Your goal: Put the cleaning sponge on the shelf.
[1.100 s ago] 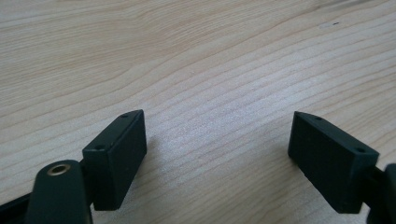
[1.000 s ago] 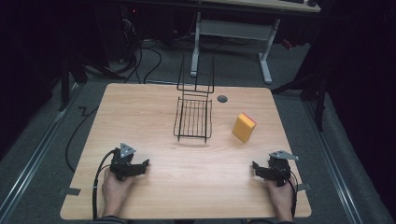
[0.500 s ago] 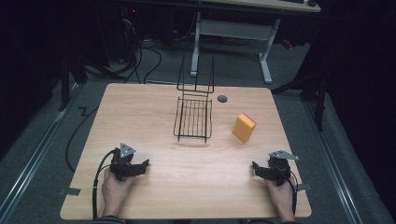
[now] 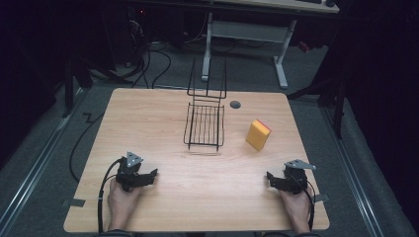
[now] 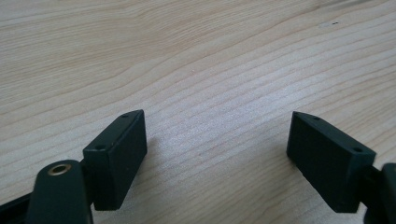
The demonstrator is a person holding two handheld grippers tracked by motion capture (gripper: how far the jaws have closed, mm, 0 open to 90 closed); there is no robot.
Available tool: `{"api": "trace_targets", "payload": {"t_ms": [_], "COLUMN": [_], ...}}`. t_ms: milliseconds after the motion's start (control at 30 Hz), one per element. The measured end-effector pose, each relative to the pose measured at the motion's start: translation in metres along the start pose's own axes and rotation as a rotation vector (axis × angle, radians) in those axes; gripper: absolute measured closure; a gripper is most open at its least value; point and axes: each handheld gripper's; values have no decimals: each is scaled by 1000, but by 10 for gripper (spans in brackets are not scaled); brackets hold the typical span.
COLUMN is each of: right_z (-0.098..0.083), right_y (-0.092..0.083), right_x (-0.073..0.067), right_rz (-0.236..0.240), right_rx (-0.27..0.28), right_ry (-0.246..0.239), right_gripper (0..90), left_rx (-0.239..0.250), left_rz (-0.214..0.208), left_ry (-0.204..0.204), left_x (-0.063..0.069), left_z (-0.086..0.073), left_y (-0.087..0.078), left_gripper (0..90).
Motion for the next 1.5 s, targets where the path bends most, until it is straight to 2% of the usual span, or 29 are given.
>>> {"api": "trace_targets", "payload": {"t_ms": [267,567,633,767,800,900,967,1133,1500], "right_z": [-4,-6,-4,-1,2,8,12,22,45], "right_y": [-6,-16,-20,-26,-28,-30,-29,-30,-26], "right_x": [-2,-5,-5,-6,-6,-7,-7,-6,0], "right_rz": [30,58,65,77,78,89,91,115,118], "right_rx": [53,84,113,128,142,154,168,191,224], "right_ry": [9,11,-3,15,0,5,-10,2,-4], "right_gripper": [215,226,232,236,237,238,239,249,266], "left_rx": [0,-1,-1,-1,0,0,0,-1,0], "left_rz": [0,0,1,1,1,1,1,1,1], "left_ry": [0,1,1,0,0,0,0,1,1], "left_x": [0,0,0,0,0,0,0,0,0], "left_z": [0,0,0,0,0,0,0,0,0], "left_y": [0,0,0,0,0,0,0,0,0], "left_gripper": [207,207,207,207,207,206,206,206,206]}}
Point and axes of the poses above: each handheld gripper's, and its own axes: y roughly forward along the jaws, z roughly out of its top, x roughly to its right, and after that the axes turned 8 degrees about -y, right-handed
